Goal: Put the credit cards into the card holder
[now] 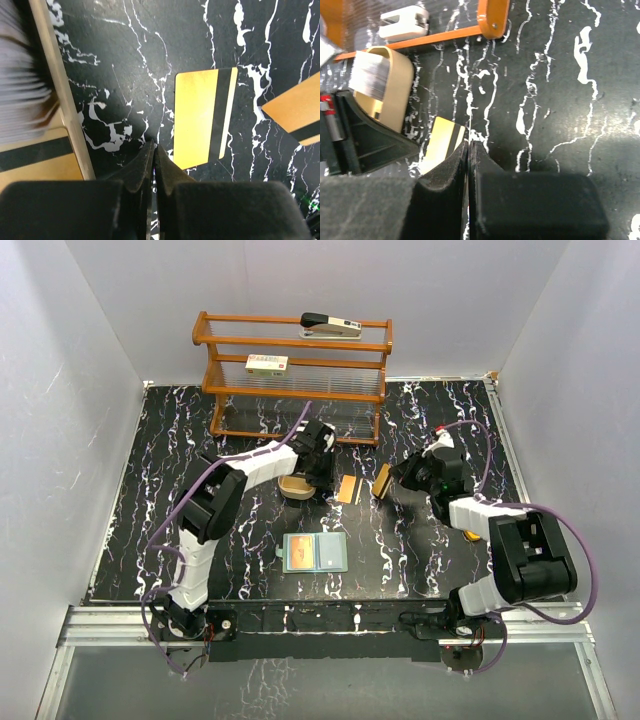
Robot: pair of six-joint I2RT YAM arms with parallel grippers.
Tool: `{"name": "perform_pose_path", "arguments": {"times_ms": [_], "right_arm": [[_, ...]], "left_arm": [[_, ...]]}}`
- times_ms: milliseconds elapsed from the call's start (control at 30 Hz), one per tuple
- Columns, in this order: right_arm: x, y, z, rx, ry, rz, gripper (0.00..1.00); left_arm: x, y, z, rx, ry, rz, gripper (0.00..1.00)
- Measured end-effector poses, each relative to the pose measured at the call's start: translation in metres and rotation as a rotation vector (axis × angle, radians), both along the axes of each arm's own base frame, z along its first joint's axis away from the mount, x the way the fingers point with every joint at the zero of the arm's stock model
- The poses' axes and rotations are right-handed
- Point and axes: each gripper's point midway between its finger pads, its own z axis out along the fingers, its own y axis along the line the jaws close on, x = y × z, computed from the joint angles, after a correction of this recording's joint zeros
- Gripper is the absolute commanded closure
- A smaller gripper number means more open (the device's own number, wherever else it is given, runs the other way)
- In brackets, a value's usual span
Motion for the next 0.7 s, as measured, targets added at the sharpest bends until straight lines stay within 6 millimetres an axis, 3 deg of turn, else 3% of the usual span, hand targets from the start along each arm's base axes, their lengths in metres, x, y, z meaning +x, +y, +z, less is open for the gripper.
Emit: {"name": "perform_pose_path", "arguments": {"times_ms": [267, 467, 700], "right_arm": [[0.001, 0.000, -0.031, -0.086, 0.007, -0.039, 1.00], [-0.009, 0.023, -0.038, -0.124, -0.036, -0.025, 1.00], [-0.011, 0.024, -0.044, -0.069, -0.047, -0.062, 1.00]], "left_arm": [[0.005, -0.006, -0.005, -0.010, 0.000, -0.005, 1.00], [0.006, -0.013, -0.005, -0.038, -0.015, -0.016, 1.00], [0.006, -0.015, -0.005, -0.071, -0.031, -0.015, 1.00]]}}
